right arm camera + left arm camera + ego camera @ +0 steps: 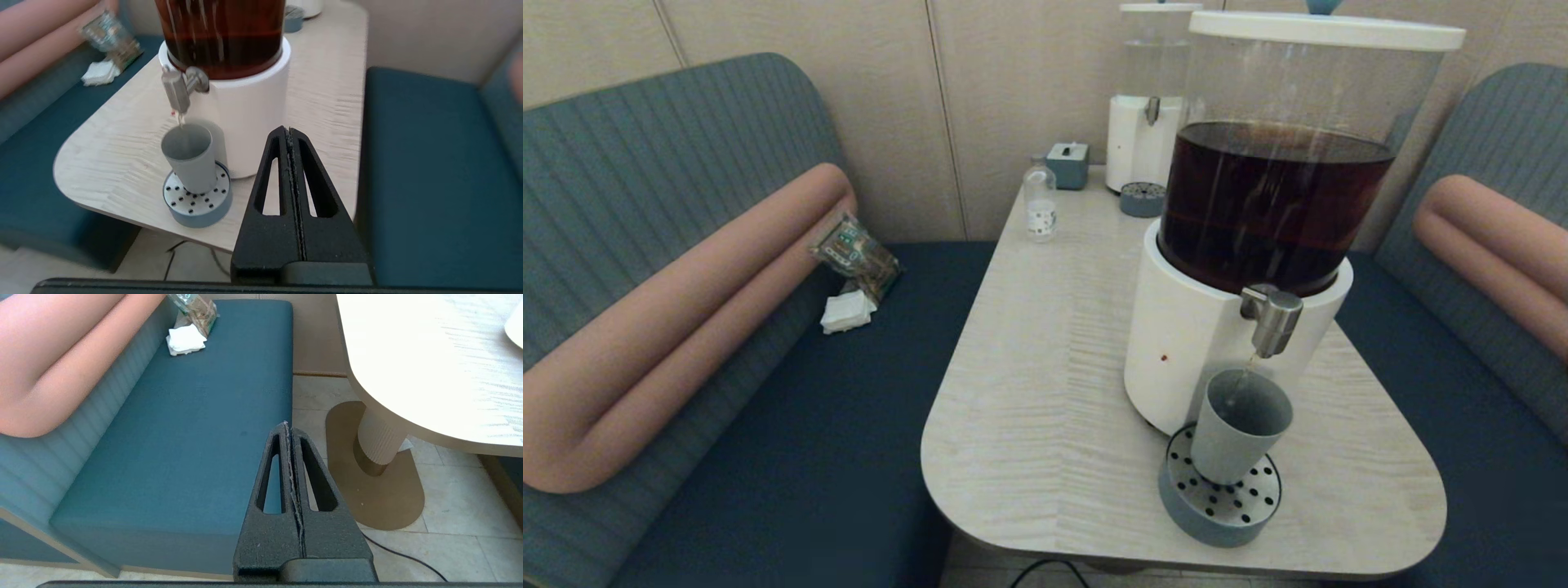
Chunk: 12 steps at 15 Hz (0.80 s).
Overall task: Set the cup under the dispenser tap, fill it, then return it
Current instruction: Turn off the faucet
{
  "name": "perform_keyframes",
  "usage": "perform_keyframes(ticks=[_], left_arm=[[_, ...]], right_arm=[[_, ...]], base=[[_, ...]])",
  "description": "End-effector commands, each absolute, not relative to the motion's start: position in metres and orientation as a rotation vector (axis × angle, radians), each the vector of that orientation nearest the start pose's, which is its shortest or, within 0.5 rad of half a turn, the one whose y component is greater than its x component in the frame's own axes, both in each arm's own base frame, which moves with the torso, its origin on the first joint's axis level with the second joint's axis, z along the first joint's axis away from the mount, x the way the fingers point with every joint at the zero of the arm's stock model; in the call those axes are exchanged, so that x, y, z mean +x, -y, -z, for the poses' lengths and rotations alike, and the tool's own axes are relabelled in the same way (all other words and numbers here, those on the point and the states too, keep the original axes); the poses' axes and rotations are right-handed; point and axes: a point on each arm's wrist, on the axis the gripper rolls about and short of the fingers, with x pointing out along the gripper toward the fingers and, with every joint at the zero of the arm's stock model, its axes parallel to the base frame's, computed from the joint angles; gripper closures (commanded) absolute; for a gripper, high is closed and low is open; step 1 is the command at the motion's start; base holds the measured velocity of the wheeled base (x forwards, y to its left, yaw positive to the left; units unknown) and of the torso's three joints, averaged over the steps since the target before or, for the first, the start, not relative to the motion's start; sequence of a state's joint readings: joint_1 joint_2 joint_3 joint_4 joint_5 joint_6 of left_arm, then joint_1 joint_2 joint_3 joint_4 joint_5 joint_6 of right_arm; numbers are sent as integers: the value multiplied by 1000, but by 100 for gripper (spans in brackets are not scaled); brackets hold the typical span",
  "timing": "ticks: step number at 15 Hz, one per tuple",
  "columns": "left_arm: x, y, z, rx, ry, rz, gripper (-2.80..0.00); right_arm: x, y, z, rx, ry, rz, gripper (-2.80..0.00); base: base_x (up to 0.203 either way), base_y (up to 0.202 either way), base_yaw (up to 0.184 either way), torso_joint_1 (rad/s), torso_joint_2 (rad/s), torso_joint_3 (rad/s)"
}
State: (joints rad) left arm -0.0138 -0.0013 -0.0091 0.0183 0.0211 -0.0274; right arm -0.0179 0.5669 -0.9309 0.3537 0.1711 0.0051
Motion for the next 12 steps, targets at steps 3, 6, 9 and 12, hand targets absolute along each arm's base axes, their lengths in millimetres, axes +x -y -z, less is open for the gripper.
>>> perform_keyframes(ticks=[3,6,9,12], left_arm=[[-24,-1,-76,-27,-8,-8,0],[-24,-1,-76,-28,-8,-8,0],[-24,-1,-76,-29,-8,-8,0],[-24,-1,-76,-28,-8,-8,0]], right_arm=[[-51,-10,-266,-8,94,-100,0],[-65,-9,-251,-15,124,-127,0],[-79,-6,-232,-16,155,-148,0],[-96,-4,-207,-28,223,-161,0]], base=[[0,0,0,0,0,0],[0,0,0,0,0,0],[0,0,0,0,0,0],[0,0,0,0,0,0]])
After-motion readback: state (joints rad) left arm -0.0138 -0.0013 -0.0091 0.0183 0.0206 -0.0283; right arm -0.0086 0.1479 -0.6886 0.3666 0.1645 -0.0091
